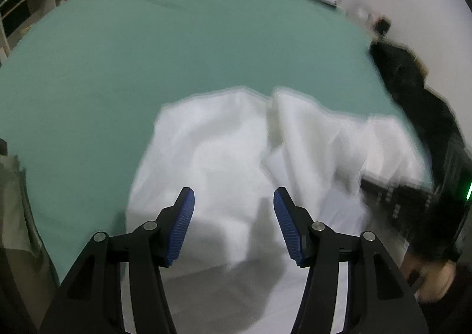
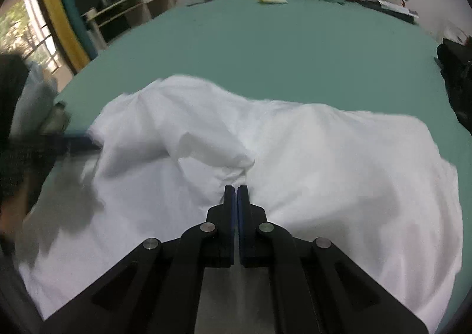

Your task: Fold large clothes

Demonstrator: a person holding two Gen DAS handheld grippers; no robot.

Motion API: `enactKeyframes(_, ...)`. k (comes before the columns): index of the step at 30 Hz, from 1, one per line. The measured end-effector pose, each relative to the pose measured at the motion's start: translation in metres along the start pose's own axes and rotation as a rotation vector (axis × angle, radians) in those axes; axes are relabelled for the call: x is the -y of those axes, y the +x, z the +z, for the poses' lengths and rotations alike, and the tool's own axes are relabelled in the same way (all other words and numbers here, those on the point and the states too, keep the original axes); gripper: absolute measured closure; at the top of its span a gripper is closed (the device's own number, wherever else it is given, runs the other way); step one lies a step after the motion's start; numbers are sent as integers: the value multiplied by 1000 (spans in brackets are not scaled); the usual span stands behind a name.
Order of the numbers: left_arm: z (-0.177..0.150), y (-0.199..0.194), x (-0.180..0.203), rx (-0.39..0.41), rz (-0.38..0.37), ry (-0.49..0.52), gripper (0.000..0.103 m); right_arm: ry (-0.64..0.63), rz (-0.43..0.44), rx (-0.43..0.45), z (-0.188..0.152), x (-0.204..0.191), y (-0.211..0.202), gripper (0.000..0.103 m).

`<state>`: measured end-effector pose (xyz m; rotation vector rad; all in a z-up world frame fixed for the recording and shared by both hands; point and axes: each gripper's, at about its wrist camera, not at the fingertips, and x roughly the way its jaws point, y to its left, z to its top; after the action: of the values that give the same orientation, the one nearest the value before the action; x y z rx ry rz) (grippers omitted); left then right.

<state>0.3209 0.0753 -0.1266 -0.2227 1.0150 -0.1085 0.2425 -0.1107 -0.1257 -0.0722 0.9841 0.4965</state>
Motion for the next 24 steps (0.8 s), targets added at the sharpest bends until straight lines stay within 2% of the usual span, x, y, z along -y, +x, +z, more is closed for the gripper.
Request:
enactKeyframes(3, 6, -13, -2, 89, -11, -31, 44, -49, 12, -10, -8, -9, -11, 101)
enactKeyframes(5, 6, -10, 3, 115, -30, -19, 42, -112, -32, -3, -6, -16, -16, 101)
enactKeyframes(8, 0, 6, 15, 79, -38, 13, 42, -162, -72, 52, 6, -24, -24, 100)
enactKeyframes(11, -7, 26, 20, -16, 1, 63, 42, -122, -115, 127, 33, -23, -30, 95)
enactKeyframes(14, -14, 34, 26, -37, 38, 87, 42, -86, -98, 157, 58, -22, -19, 92)
enactKeyframes(16, -16, 33, 27, -37, 35, 90, 42, -59, -62, 107, 72, -22, 6, 92)
enactKeyframes(20, -12, 30, 22, -41, 36, 84, 42, -112, -26, -51, 53, -39, 47, 91)
enactKeyframes(21, -13, 28, 21, -38, 32, 83, 42, -129, -28, -18, 43, -44, 44, 90)
enactKeyframes(22, -15, 25, 21, -34, 25, 81, 42, -142, -32, -5, 38, -45, 40, 80)
enactKeyframes(23, -16, 22, 16, -28, 18, 79, 42, -161, -37, -24, 32, -47, 35, 65)
enactKeyframes(24, -18, 16, 14, -16, 12, 76, 42, -164, -39, -27, 28, -47, 31, 56)
